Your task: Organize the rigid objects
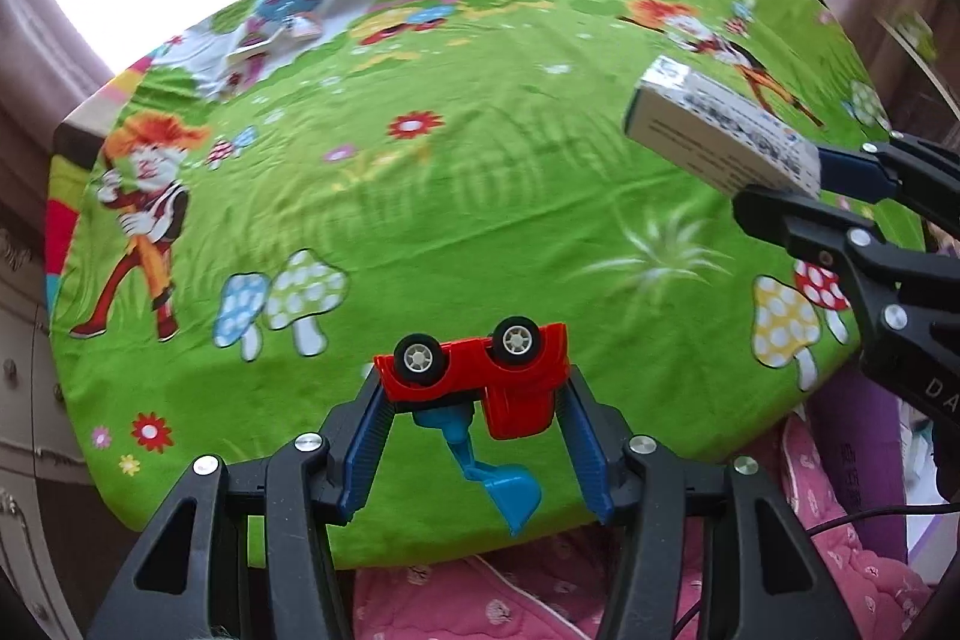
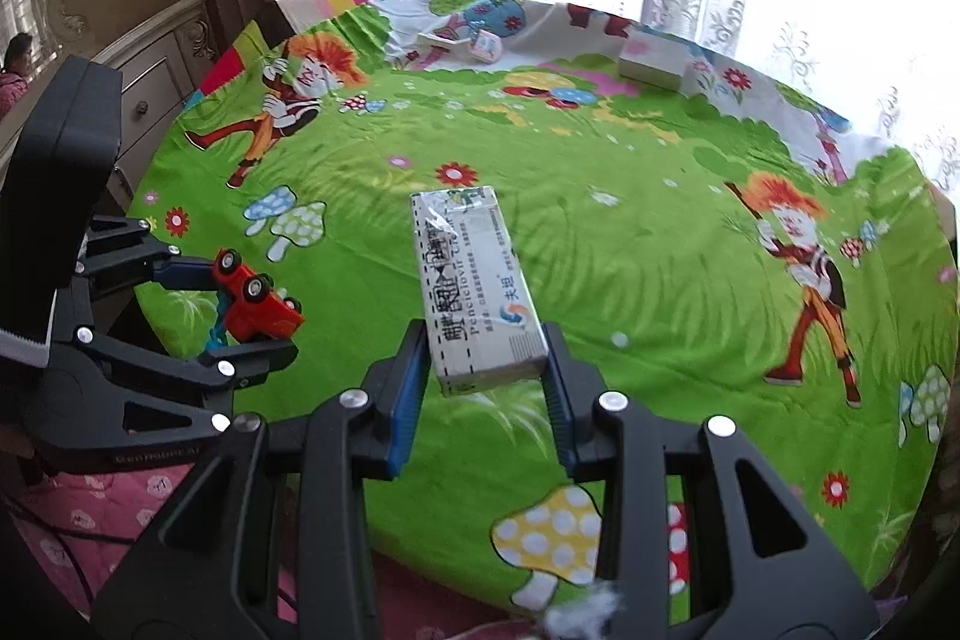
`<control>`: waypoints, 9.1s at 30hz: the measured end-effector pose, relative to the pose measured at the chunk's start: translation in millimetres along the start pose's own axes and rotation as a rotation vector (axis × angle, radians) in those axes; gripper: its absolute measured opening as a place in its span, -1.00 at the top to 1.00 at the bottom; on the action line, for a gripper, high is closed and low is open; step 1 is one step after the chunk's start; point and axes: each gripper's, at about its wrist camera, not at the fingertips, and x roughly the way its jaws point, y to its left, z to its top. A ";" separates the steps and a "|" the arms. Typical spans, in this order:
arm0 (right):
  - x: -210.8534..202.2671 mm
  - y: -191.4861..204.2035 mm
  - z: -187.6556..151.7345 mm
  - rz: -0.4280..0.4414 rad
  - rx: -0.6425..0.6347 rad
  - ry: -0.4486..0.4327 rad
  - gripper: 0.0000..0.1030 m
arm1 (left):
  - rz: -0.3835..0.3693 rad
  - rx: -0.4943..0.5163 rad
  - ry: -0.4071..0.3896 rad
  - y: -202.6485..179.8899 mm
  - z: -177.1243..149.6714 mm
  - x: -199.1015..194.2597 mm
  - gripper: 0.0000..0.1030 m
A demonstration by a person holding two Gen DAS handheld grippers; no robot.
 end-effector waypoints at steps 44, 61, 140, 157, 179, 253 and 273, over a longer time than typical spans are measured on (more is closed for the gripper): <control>-155.3 -176.7 -263.0 -0.461 0.587 0.364 0.17 | -0.451 0.873 -0.005 -335.3 -20.5 -33.7 -0.08; -114.8 -150.0 -200.8 -0.450 0.501 0.321 -0.31 | -0.440 0.543 0.042 -249.7 31.0 10.2 -0.31; 259.3 -99.4 184.7 0.065 -0.124 0.053 -0.44 | -0.019 -0.937 -0.163 267.4 301.2 212.2 -1.00; 257.9 -94.7 182.6 0.047 -0.105 0.045 -0.43 | -0.123 -0.628 -0.146 224.9 166.8 147.2 0.59; 229.4 62.0 195.4 0.042 -0.137 0.115 -0.37 | -0.124 -0.597 -0.083 247.3 48.3 71.7 0.60; -72.3 -83.3 -107.3 -0.254 0.238 0.163 -0.38 | -0.292 0.495 0.008 -147.4 1.1 -15.7 0.60; -153.4 -176.7 -264.0 -0.472 0.665 0.251 -0.38 | -0.445 0.875 0.005 -347.1 -20.6 -23.0 0.60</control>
